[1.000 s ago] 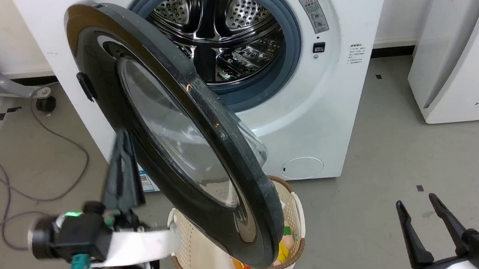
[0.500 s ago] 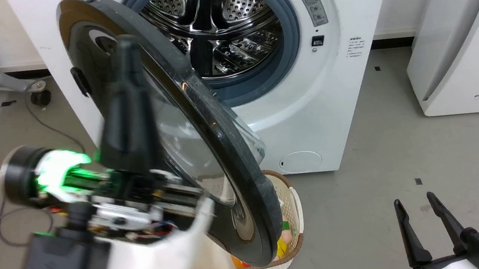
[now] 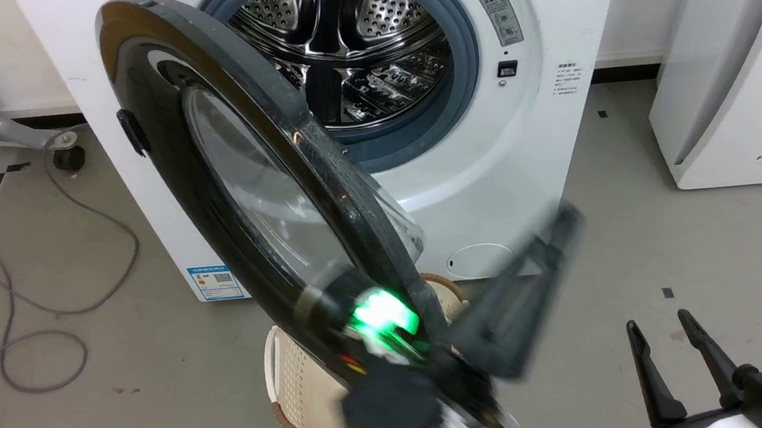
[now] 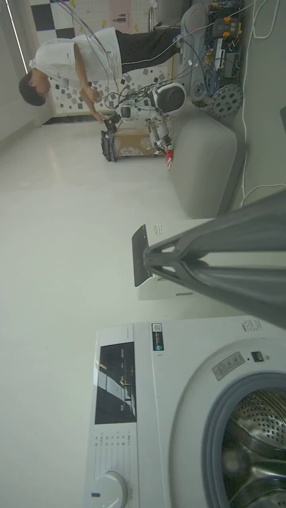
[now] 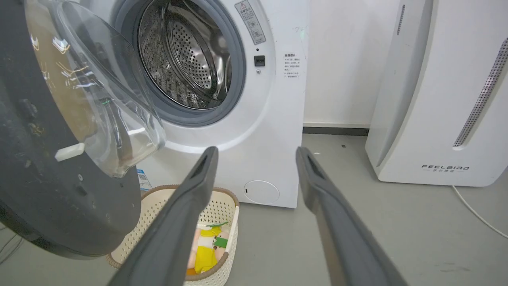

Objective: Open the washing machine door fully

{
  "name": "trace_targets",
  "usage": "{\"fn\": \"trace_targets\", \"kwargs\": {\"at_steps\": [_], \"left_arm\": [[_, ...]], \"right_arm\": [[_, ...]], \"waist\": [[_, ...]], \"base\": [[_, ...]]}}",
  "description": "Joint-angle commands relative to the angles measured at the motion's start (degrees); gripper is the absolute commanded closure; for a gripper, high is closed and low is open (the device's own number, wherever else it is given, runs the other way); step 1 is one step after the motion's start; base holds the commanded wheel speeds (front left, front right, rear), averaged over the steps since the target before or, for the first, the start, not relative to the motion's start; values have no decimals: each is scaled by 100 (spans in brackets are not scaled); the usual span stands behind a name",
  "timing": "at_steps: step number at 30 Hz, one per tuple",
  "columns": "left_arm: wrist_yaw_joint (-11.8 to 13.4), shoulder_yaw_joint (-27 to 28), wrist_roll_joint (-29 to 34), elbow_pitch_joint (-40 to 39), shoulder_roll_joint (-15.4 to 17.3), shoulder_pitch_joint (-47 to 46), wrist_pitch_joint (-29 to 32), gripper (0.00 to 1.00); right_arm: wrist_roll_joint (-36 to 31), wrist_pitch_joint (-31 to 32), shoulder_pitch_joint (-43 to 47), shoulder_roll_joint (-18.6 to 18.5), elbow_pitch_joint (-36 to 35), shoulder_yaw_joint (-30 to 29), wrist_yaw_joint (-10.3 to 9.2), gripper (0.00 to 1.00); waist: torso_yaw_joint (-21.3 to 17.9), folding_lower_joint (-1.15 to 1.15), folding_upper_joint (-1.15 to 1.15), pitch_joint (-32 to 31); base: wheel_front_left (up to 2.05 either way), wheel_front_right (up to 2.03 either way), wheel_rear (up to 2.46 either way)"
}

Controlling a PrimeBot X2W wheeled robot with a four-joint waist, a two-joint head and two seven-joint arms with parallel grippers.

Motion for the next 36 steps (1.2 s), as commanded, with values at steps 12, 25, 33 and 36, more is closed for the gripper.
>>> {"fn": "trace_targets", "kwargs": {"at_steps": [12, 25, 33, 36], "left_arm": [[-300, -1151, -513, 1248, 88, 731, 843, 100], [442, -570, -534, 2815, 39, 263, 634, 100], [649, -475, -720, 3376, 17, -111, 376, 100], [751, -473, -790, 3560, 14, -186, 300, 100]], "right_arm": [[78, -26, -21, 22, 148, 3, -5, 0], [150, -26, -91, 23, 279, 41, -5, 0], [197, -26, -121, 23, 381, 59, -5, 0], [216, -26, -132, 23, 411, 86, -5, 0]], "waist": [[22, 0, 0, 30], [-95, 0, 0, 114], [-135, 0, 0, 119], [-153, 0, 0, 114]], "base": [[0, 0, 0], [0, 0, 0], [0, 0, 0], [0, 0, 0]]}}
